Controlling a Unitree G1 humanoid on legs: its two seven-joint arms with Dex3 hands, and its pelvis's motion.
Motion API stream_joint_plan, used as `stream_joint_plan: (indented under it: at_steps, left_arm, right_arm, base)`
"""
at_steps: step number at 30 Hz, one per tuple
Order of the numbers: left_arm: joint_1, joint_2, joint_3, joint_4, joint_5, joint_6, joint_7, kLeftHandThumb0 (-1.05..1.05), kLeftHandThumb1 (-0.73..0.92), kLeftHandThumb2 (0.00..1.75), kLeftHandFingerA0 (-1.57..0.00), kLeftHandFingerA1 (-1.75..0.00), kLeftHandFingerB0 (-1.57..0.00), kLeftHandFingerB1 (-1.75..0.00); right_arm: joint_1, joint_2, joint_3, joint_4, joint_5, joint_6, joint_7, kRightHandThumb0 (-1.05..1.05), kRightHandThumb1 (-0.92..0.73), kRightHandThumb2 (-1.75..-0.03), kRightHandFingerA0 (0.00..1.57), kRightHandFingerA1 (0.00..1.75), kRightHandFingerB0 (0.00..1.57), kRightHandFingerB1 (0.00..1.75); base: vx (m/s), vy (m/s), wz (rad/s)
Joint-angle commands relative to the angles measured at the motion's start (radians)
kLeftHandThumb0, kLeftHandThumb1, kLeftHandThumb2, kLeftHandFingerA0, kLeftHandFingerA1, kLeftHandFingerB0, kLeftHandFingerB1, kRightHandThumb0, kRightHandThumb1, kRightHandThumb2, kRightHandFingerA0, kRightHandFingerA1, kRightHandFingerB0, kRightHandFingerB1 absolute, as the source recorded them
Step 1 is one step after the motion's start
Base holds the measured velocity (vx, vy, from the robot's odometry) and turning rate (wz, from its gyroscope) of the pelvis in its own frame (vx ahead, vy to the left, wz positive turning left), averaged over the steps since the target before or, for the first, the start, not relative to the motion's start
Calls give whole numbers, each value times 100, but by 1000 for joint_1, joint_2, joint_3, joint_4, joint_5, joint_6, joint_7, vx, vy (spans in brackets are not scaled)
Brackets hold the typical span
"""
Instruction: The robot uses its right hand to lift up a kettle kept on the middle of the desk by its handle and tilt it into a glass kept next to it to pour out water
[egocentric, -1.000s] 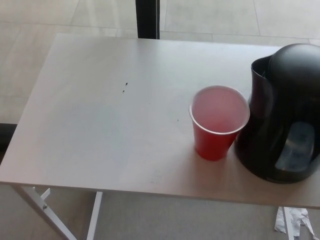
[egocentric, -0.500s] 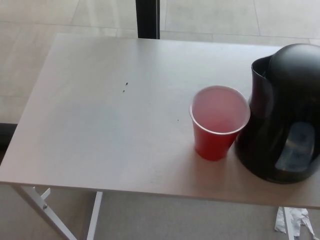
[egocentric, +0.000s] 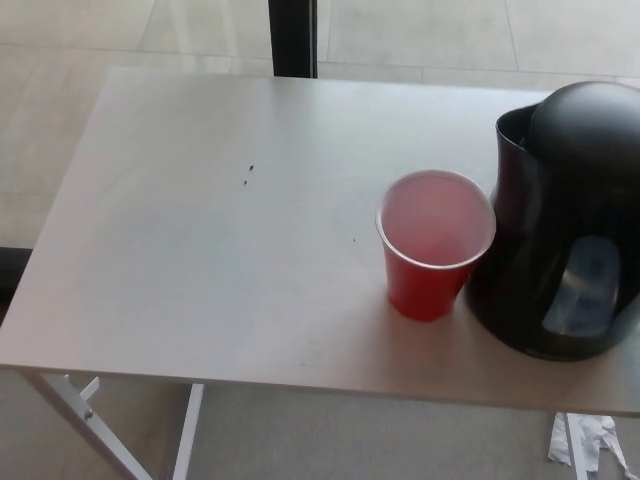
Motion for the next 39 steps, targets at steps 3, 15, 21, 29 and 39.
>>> stream_joint_plan:
  at_steps: [3,15,21,29,39]
  left_arm:
    - [3,4,-9,1,4,-18,15,-70,70,61,-73,-65,-54,-56]
    - [13,5,-5,8,-4,-27,-3,-67,74,62,-71,-61,-52,-53]
    - [13,14,-17,1,9,-27,7,-69,75,62,-72,-63,-53,-55]
    - [11,21,-9,8,1,-31,3,-67,76,63,-68,-61,-52,-55]
    - [-1,25,-8,8,3,-25,6,-67,76,64,-71,-63,-53,-55]
  right_arm:
    - [-9,28,-12,-21,-1,50,-27,-16,-71,-61,91,171,63,49]
    - [-2,26,15,30,-56,-60,-7,-1,-60,-130,89,175,77,156]
    - [-3,50,-11,44,-56,-161,-13,-5,-55,-126,97,175,74,172]
    - [-21,62,21,29,-145,-333,-55,-3,-47,-132,97,175,84,163]
    - [-120,68,34,0,-155,-382,-70,-6,-56,-116,95,173,84,157]
  base:
    - [0,0,0]
    - [0,0,0]
    - [0,0,0]
    - [0,0,0]
    - [0,0,0]
